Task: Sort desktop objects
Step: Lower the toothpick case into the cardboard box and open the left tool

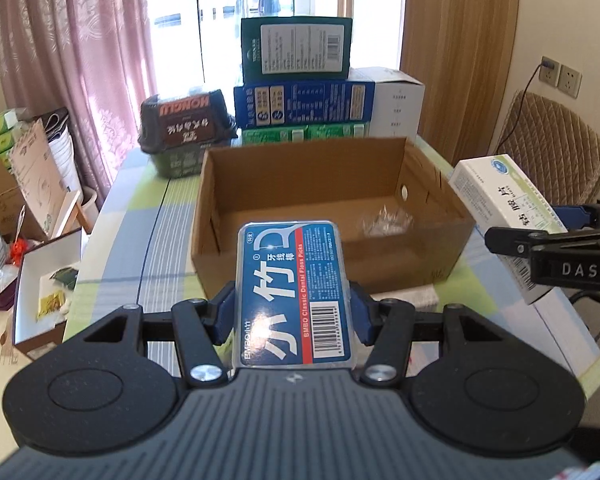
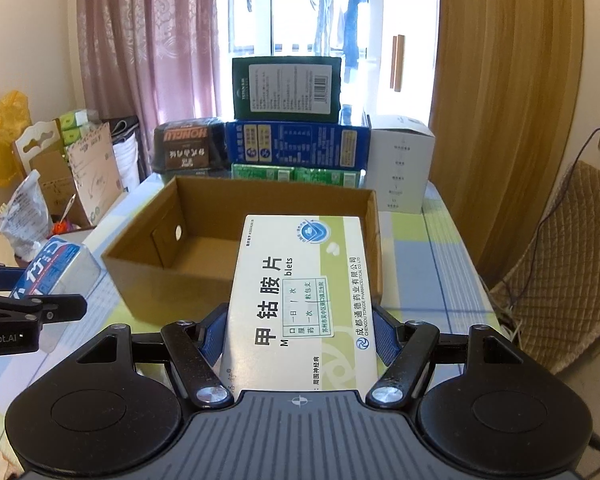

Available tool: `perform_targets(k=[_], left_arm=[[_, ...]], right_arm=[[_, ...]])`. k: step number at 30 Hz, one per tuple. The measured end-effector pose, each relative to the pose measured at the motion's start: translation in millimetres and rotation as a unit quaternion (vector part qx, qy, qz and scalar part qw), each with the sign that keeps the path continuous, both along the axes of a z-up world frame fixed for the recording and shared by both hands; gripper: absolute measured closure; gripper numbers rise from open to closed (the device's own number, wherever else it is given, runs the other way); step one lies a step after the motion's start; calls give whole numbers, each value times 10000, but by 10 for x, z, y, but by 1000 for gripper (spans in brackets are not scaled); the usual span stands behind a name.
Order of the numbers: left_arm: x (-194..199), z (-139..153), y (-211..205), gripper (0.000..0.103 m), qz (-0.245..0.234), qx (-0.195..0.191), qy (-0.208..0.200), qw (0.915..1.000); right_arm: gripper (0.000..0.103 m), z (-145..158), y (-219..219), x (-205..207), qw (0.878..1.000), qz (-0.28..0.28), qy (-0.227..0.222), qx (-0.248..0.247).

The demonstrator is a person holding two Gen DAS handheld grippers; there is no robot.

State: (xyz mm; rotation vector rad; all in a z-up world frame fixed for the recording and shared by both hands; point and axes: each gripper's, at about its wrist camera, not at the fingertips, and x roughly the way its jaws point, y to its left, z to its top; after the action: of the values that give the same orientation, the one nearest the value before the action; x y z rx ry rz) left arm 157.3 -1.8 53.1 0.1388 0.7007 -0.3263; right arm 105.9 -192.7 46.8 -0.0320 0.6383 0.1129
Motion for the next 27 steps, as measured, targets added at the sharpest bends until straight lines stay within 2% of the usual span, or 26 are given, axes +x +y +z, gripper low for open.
perform_targets(k=[6, 12, 27], left_arm=[[363, 15, -102, 51, -59, 8, -23, 10000], [696, -92, -189, 51, -94, 17, 57, 9999], [1345, -269, -396, 51, -166, -71, 141, 9997]], right_arm=[[35, 10, 18, 379, 9999, 94, 25, -53], [35, -82, 67, 734, 9997, 170, 102, -144], [35, -226, 26, 1267, 9995, 194, 182, -175]])
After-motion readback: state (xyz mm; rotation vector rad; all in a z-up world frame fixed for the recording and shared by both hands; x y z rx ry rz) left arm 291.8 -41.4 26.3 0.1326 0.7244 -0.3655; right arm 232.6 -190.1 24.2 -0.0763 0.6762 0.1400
